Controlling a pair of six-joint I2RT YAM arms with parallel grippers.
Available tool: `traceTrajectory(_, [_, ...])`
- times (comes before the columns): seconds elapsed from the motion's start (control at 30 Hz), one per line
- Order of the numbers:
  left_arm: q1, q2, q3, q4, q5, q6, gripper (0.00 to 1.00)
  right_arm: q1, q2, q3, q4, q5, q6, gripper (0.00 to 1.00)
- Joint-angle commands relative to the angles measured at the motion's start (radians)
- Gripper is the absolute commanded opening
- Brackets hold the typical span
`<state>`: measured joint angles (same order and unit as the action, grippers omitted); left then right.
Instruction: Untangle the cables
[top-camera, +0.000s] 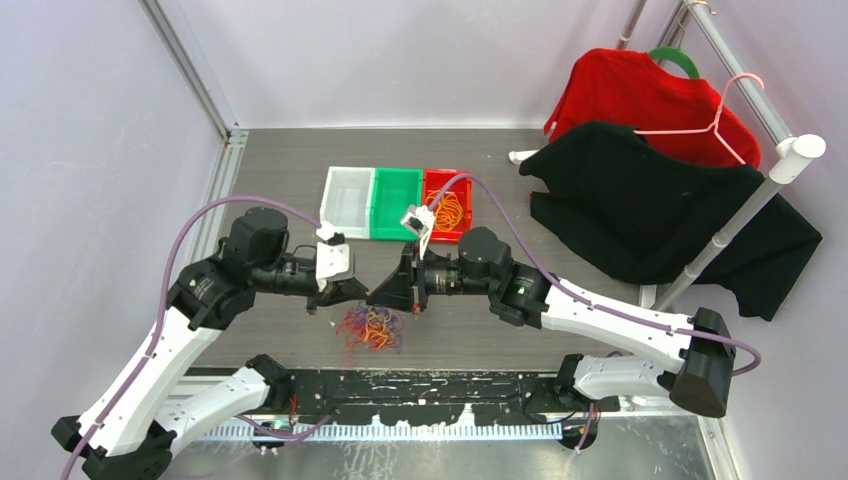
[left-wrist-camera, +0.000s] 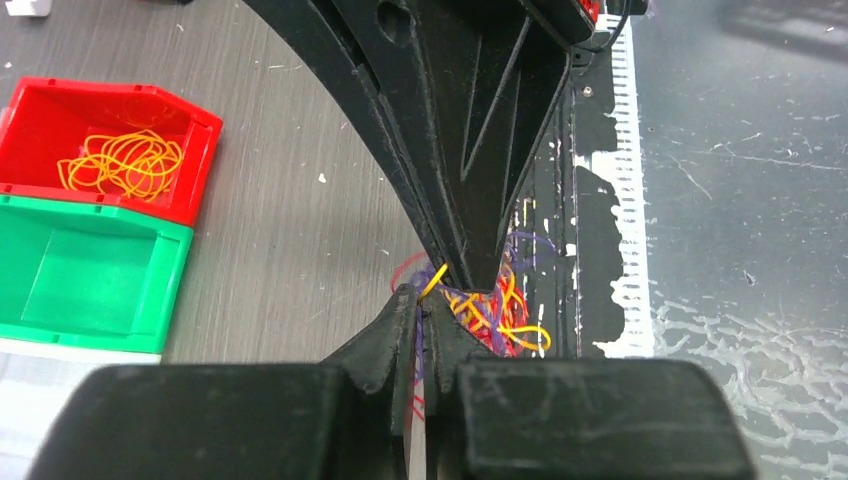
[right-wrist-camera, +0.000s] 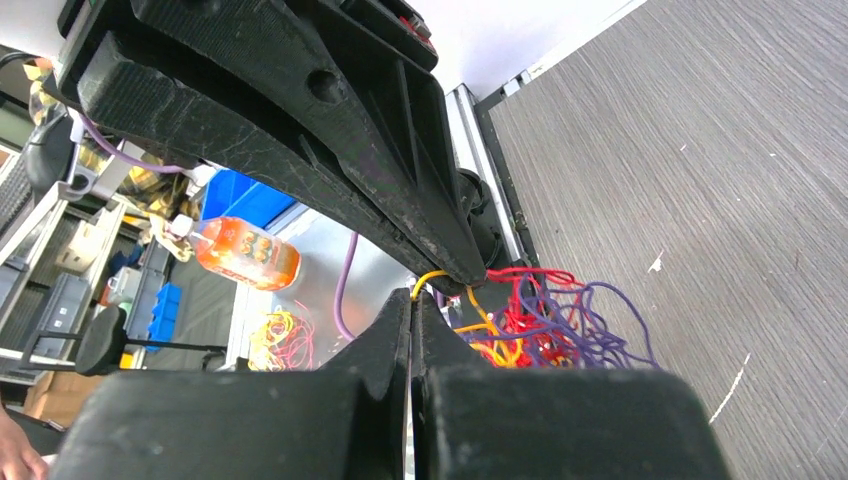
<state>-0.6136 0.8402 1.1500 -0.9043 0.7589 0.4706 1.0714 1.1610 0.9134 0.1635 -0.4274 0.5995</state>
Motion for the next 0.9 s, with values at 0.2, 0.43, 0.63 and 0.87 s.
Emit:
traceTrajectory(0.2, [-0.001, -0.045, -0.040, 0.145, -0.056, -0.108, 0.00, 0.005, -0.021, 0.021, 0.090, 0.023, 0.038, 0.13])
traceTrajectory(0.43, [0.000, -0.052, -0.024, 0.146, -0.049, -0.106, 0.00, 0.000, -0.141, -0.027, 0.041, 0.207, -0.010, 0.51])
traceTrajectory(0.63, [-0.001, -0.034, 0.014, 0.152, -0.032, -0.110, 0.00, -0.004, -0.225, -0.095, -0.004, 0.387, -0.065, 0.57])
traceTrajectory(0.87, [-0.006, -0.026, 0.022, 0.168, -0.013, -0.111, 0.00, -0.004, -0.159, -0.065, -0.048, 0.457, -0.127, 0.64])
